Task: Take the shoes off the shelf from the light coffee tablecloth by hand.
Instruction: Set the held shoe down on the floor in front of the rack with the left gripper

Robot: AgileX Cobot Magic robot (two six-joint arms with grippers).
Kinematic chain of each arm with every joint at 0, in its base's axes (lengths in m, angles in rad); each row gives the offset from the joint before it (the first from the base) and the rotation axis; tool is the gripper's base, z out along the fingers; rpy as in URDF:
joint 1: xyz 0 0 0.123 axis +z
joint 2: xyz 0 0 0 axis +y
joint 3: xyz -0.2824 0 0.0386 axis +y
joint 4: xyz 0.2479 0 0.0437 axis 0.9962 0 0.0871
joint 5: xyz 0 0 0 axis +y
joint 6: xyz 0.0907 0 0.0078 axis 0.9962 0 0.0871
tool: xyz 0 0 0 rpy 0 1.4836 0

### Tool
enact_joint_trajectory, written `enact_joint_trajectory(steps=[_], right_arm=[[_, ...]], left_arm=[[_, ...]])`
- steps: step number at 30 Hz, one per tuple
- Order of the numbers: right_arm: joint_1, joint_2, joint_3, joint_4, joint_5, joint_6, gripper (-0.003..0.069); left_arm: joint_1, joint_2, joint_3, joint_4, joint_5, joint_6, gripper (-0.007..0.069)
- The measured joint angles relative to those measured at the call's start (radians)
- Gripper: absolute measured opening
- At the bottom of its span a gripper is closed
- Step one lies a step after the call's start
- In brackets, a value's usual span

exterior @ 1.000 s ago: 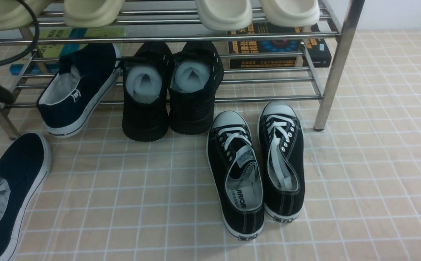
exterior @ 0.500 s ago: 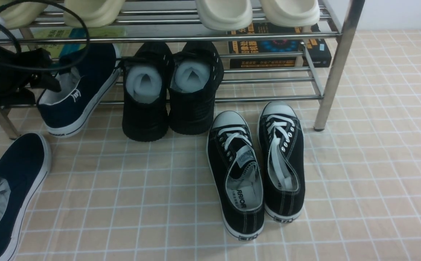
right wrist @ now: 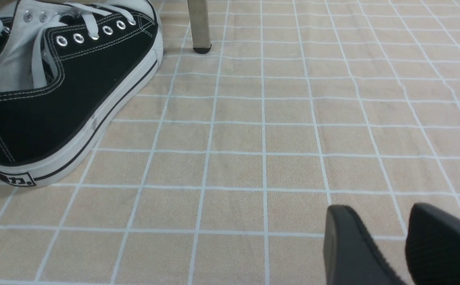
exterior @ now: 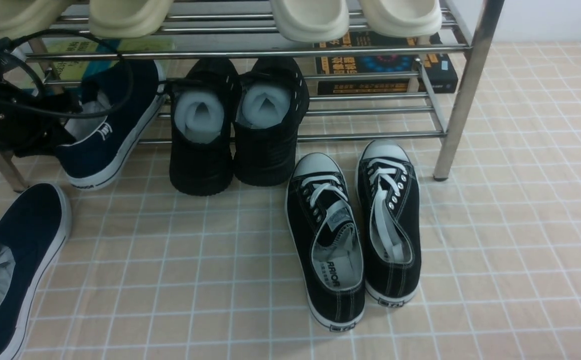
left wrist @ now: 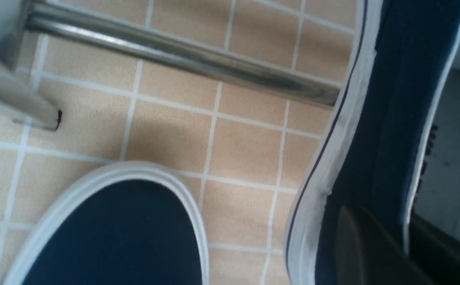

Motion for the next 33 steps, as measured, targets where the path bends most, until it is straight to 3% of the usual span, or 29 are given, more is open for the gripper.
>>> enact_joint_trajectory(steps=[11,18,26,33], right_arm=[[0.000,0.000,0.000,0.000,0.000,0.000,0.0239],[0.000,0.000,0.000,0.000,0.000,0.000,0.0239],[0.000,0.000,0.000,0.000,0.000,0.000,0.0239],[0.000,0.000,0.000,0.000,0.000,0.000,0.0239]], left_arm=[[-0.022,-0.241,0.054,0.246,0.310,-0.289,0.0031],[-0.093,-0.395,0.331,0.365,0.203,-0.500,0.0031],[-0.111,-0.404,0.501,0.363,0.028,-0.561,0.0031],[-0.111,-0.416,0.509,0.365,0.042,-0.565,0.0031]])
